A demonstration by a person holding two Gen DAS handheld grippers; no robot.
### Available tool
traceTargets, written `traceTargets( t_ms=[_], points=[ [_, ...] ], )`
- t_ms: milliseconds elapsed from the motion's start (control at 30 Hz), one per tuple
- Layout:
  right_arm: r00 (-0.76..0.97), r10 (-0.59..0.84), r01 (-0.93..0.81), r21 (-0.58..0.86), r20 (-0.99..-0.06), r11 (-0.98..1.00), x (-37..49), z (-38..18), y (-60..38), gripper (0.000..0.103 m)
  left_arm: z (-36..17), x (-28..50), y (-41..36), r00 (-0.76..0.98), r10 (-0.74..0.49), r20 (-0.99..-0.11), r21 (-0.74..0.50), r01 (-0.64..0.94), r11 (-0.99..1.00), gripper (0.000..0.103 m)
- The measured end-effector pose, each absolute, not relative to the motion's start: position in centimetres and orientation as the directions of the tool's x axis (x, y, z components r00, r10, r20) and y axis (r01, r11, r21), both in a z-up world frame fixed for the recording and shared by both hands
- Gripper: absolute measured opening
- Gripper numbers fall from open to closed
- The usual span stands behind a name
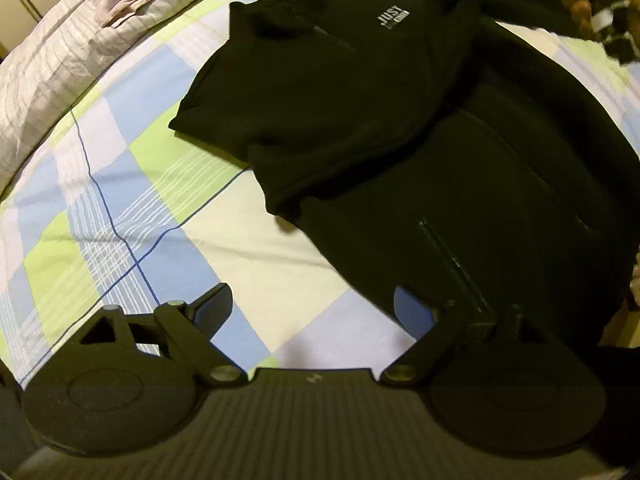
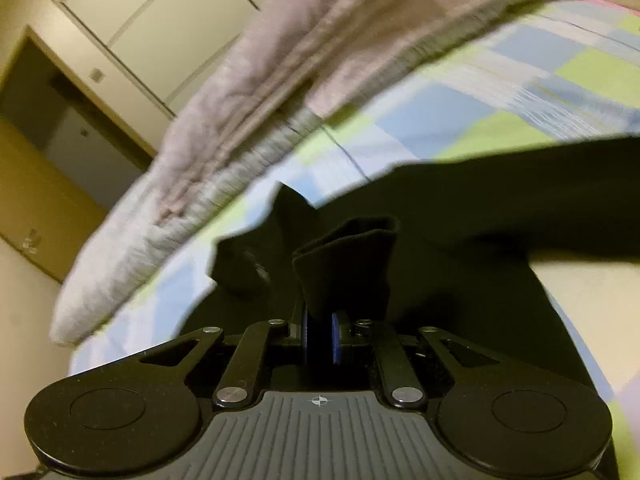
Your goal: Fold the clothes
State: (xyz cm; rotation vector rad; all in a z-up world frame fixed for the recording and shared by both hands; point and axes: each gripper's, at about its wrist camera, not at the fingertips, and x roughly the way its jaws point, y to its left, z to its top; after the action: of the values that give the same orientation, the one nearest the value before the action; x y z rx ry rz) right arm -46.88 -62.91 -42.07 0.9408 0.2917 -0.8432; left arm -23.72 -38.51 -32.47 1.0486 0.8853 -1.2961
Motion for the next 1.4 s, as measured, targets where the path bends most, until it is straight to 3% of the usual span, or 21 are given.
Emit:
traceTargets(
  t_ms=[133,233,300,367,400,533,700,867,1100,1133,1200,1267,1400],
  points=[
    [0.693,-0.571,0.699,0.603,-0.440,0.384,-47.4,-38.4,-63.2,0.010,-32.7,-23.5,-39.2,0.090,-0.308,-0.947,0.100,0.995,-0.016,0.086],
    [0.639,-0.595,0.752,0.558,-0.488,0.350,-48.1,-39.6,-64.2,0.010,-32.8,-23.8,-39.8,0.086,-0.313,-0.946,0.100,0.995,-0.029,0.086],
    [0.557,-0.564,0.821,0.507,-0.610,0.262,-48.5,-42.6,-65.1,0.025,-32.8,-24.0,-40.1,0.083,-0.317,-0.945,0.101,0.994,-0.040,0.086],
    [0.477,-0.538,0.872,0.453,-0.695,0.186,-49.1,-44.6,-64.9,0.061,-32.9,-24.2,-40.2,0.082,-0.319,-0.944,0.101,0.994,-0.044,0.086],
    [0.449,-0.532,0.885,0.439,-0.718,0.155,-49.4,-45.2,-64.6,0.066,-32.9,-24.3,-40.2,0.082,-0.319,-0.944,0.101,0.994,-0.043,0.086],
    [0.414,-0.484,0.901,0.421,-0.771,0.100,-49.9,-45.8,-62.5,0.067,-33.6,-23.9,-40.3,0.086,-0.310,-0.947,0.098,0.995,-0.025,0.086],
    [0.476,-0.397,0.878,0.449,-0.785,0.166,-47.8,-45.0,-58.6,0.067,-34.3,-22.8,-40.7,0.093,-0.313,-0.945,0.094,0.996,0.013,0.081],
    [0.595,-0.267,0.793,0.502,-0.758,0.344,-42.0,-43.9,-55.5,0.066,-35.8,-20.6,-41.8,0.092,-0.332,-0.939,0.073,0.995,0.068,0.064],
    [0.658,-0.165,0.690,0.501,-0.734,0.522,-34.0,-42.8,-54.5,0.066,-39.4,-20.0,-45.0,0.071,-0.395,-0.916,0.073,0.997,0.009,0.063],
    [0.659,-0.158,0.681,0.495,-0.735,0.539,-33.0,-42.8,-54.8,0.066,-39.9,-19.9,-45.5,0.070,-0.405,-0.912,0.069,0.997,0.017,0.060],
    [0.659,-0.142,0.656,0.473,-0.738,0.589,-30.6,-42.7,-55.7,0.066,-40.7,-19.7,-46.1,0.074,-0.418,-0.906,0.058,0.997,0.050,0.031],
    [0.656,-0.125,0.625,0.444,-0.744,0.642,-27.9,-42.6,-56.7,0.066,-41.2,-19.8,-46.0,0.084,-0.421,-0.903,0.056,0.995,0.077,0.019],
    [0.633,-0.079,0.547,0.373,-0.770,0.750,-22.2,-42.5,-58.9,0.066,-41.2,-21.1,-44.7,0.141,-0.449,-0.883,0.095,0.988,0.125,0.012]
  ],
)
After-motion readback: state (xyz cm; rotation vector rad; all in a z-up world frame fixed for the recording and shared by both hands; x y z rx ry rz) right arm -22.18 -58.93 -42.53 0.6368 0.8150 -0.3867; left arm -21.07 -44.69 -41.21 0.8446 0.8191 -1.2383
